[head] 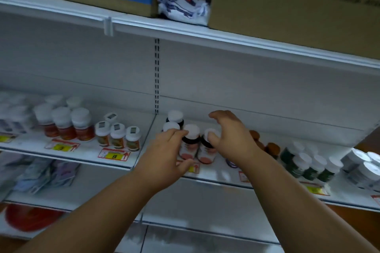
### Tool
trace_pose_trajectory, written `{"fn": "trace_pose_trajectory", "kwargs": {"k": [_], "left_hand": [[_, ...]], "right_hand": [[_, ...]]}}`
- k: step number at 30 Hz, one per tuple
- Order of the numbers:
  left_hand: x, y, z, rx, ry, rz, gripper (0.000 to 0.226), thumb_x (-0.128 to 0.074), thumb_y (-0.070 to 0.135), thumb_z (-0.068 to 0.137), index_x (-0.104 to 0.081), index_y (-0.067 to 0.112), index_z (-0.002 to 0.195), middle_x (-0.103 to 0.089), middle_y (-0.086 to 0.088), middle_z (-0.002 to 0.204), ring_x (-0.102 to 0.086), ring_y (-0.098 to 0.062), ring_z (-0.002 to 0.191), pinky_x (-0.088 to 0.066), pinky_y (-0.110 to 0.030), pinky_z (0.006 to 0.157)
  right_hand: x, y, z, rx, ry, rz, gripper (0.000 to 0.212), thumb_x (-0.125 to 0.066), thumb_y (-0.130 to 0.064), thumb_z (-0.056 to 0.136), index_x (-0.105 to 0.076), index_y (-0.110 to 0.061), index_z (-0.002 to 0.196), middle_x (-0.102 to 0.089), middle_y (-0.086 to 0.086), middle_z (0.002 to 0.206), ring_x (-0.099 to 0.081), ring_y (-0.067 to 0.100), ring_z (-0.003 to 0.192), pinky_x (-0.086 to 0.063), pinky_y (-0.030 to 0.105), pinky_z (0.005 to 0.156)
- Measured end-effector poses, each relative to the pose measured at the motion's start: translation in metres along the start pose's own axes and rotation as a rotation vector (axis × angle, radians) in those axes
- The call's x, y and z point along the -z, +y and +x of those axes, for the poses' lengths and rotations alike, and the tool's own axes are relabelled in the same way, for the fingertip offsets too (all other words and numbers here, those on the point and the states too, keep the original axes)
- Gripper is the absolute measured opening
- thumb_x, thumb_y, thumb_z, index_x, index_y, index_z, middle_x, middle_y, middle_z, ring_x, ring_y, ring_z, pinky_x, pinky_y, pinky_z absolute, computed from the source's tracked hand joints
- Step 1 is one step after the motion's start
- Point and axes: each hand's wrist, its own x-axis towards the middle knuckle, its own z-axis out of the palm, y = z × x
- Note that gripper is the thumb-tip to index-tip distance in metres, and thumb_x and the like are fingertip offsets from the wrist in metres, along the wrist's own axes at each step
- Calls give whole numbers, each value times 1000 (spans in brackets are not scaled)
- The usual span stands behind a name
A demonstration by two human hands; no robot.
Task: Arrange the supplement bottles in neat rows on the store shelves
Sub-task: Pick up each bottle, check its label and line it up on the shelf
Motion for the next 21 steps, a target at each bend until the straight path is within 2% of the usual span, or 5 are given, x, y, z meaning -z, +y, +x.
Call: {"fn": "trace_pose_trajectory", "kwargs": {"k": [4, 7, 10, 19, 21], "left_hand": [[70, -82, -41, 120, 49, 94, 67, -73, 40, 77, -48, 17, 135, -53, -4, 132, -47, -24, 122, -37, -33, 102], [116, -131, -69, 179, 88, 134, 61, -76, 35, 75, -54, 14, 128, -59, -4, 120, -51, -23, 110, -36, -27, 93], [151, -174, -88, 279, 103, 150, 55, -69, 42, 78, -51, 22, 126, -56, 3, 115, -51, -20, 104, -40, -29, 88], [221, -312, -110, 542, 195, 249, 62, -64, 46, 85, -43, 22, 138, -51, 1, 131, -46, -19, 119, -34, -28, 100], [244, -338, -118, 594, 211, 274, 62, -63, 47, 85, -42, 24, 139, -50, 2, 133, -45, -19, 122, -35, -30, 102]], "right_hand": [[-54, -104, 29, 109, -20, 116, 51, -66, -27, 82, -52, -19, 131, -52, 5, 128, -51, 19, 115, -37, 25, 95], [-92, -173, 50, 169, -62, 171, 47, -66, -31, 83, -53, -23, 127, -54, 1, 125, -53, 15, 113, -40, 26, 94], [-121, -228, 73, 239, -119, 229, 44, -64, -35, 82, -54, -28, 124, -52, -7, 120, -54, 7, 105, -40, 21, 85], [-213, -369, 183, 507, -254, 398, 36, -65, -34, 84, -57, -30, 119, -49, -19, 110, -45, -9, 95, -32, 0, 75], [-230, -402, 204, 550, -291, 411, 35, -66, -32, 85, -58, -28, 119, -51, -16, 111, -46, -7, 93, -34, 2, 76]]}}
